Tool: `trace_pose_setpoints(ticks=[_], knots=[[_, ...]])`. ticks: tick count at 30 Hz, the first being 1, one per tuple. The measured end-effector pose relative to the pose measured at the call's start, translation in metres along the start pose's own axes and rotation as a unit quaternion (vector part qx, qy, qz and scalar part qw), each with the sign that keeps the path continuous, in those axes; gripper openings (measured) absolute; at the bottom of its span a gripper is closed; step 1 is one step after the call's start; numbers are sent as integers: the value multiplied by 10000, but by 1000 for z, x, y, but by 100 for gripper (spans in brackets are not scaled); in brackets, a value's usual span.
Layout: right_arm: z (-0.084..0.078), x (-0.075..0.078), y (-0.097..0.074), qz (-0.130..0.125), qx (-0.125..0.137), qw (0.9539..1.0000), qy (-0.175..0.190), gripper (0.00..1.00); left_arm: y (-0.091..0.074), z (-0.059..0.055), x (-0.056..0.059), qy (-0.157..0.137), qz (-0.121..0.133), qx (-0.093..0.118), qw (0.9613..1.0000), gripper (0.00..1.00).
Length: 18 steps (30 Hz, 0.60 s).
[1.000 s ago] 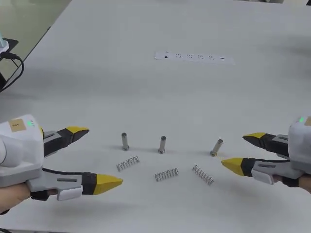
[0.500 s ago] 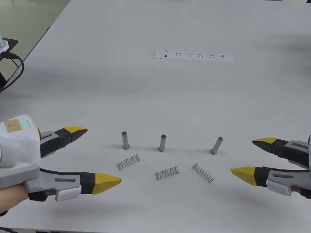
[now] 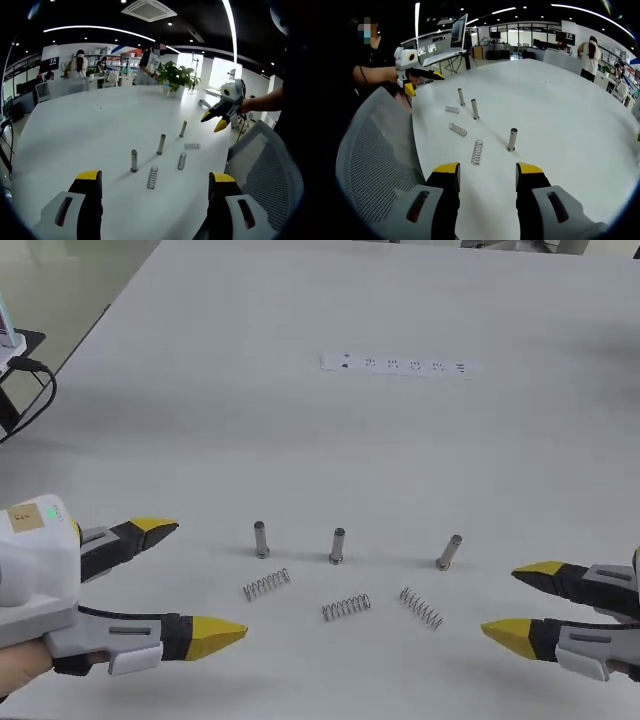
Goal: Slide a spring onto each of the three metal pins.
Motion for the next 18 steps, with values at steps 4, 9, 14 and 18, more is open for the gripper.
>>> trace_pose_setpoints(ticks=[4, 9, 14, 18], knots=[[3, -3, 4, 83, -42, 9999, -50, 42, -1, -1, 1, 26, -8, -36, 10000, 84], [7, -4, 9, 158, -68, 9998, -139, 40, -3, 0, 2, 16, -4, -24, 10000, 84], [10, -8, 14, 243, -120, 9994, -212, 39, -4, -2, 2, 37, 3, -70, 10000, 84], [10, -10, 17, 308, -145, 9991, -260, 37, -5, -2, 2, 33, 6, -65, 10000, 84]])
Point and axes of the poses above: the centre of the closed fingertips' face, and the gripper's own axes: y roughly forward along the fingers, x roughly to its right, z roughly out of its top, the point moved 3 cm from there along -y, roughly backward along the fingers, and after that the axes turned 7 degrees about -y, right-handed, at the moved point
